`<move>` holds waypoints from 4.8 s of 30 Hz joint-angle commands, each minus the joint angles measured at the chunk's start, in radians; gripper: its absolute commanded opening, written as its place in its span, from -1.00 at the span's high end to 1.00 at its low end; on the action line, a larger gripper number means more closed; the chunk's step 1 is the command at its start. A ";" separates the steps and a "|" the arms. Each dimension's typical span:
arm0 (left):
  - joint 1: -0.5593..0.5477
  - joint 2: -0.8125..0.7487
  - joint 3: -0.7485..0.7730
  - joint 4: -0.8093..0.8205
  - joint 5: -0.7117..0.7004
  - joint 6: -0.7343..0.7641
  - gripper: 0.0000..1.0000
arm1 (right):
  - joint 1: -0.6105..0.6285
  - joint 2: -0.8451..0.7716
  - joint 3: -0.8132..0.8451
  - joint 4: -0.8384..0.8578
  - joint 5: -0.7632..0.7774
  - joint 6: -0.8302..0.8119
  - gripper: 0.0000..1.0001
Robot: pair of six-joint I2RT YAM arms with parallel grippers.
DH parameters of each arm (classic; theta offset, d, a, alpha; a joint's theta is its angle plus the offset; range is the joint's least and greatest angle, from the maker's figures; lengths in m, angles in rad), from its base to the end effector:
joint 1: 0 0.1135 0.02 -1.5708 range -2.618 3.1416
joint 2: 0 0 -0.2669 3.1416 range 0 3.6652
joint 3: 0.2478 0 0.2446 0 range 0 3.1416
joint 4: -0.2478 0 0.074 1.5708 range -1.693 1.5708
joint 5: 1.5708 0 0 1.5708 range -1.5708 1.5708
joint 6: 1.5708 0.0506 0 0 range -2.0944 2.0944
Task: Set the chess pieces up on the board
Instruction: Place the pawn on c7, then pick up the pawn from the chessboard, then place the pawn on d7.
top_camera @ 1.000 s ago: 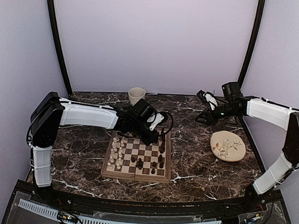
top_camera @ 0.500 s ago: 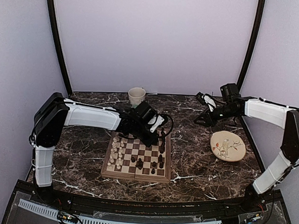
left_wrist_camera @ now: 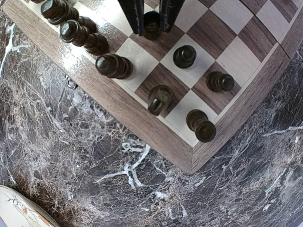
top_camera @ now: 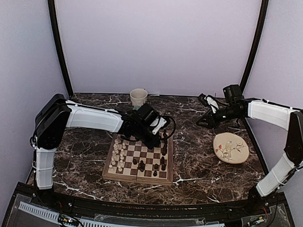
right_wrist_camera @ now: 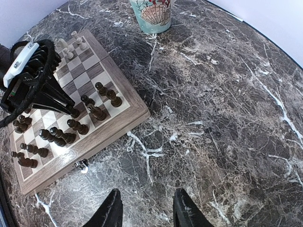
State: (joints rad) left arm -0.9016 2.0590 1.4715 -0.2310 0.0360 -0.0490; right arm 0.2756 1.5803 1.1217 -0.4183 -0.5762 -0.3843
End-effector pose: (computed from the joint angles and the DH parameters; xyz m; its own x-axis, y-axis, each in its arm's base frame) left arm 0.2845 -0.3626 0.1768 -0.4915 0.5425 -0.6812 0.7759 0.6280 -0.0597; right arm 0.3160 0.1180 0.2397 -0.4745 -0.4609 -0.7499 -0.7997 0.5817 0.1485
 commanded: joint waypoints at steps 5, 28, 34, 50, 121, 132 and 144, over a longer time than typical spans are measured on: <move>-0.003 0.015 0.023 0.006 -0.008 -0.017 0.88 | -0.003 0.007 0.023 0.008 -0.026 -0.005 0.26; -0.022 -0.232 -0.023 -0.224 0.005 -0.089 0.37 | -0.003 0.007 0.024 0.000 -0.027 -0.008 0.26; -0.026 -0.370 -0.139 -0.295 0.097 -0.052 0.38 | -0.003 0.007 0.024 -0.006 -0.033 -0.014 0.26; -0.036 -0.379 -0.286 -0.341 0.119 0.006 0.40 | -0.003 0.007 0.024 -0.011 -0.040 -0.024 0.26; -0.040 -0.166 0.029 -0.282 0.039 0.085 0.87 | -0.003 0.024 0.023 -0.023 -0.035 -0.036 0.25; -0.040 -0.021 0.135 -0.234 0.010 0.084 0.86 | -0.003 0.022 0.017 -0.020 -0.026 -0.040 0.25; -0.040 0.025 0.152 -0.221 0.026 0.085 0.85 | -0.004 0.023 0.018 -0.022 -0.026 -0.044 0.25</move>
State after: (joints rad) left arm -0.9363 2.0716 1.5929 -0.4595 0.0586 0.0231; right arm 0.2756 1.6173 1.1255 -0.4442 -0.6022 -0.4145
